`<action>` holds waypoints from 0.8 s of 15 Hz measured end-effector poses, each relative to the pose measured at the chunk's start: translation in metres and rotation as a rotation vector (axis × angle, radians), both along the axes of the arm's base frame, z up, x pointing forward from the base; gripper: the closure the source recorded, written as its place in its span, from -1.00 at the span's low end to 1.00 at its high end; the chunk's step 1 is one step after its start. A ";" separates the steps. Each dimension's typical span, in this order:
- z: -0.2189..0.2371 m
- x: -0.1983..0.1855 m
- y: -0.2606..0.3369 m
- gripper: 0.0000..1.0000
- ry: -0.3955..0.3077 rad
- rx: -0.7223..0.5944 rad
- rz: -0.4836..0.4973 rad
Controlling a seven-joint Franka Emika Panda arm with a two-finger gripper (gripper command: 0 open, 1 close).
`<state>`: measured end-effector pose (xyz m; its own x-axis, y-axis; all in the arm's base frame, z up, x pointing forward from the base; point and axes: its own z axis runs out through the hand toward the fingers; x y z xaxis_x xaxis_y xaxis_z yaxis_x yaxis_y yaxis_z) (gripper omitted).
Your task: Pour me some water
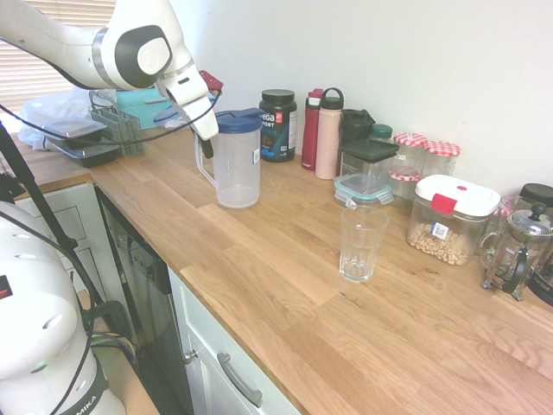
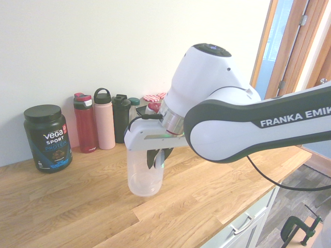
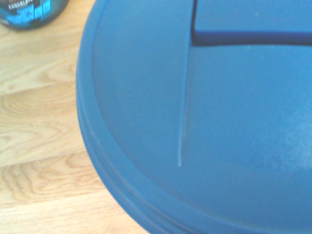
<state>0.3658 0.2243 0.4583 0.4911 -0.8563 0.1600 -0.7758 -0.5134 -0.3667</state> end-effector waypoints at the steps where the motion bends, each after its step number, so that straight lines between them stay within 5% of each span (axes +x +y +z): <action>1: -0.007 0.001 0.002 -1.00 0.003 0.002 0.005; 12: -0.012 -0.002 0.004 -1.00 -0.007 -0.026 0.026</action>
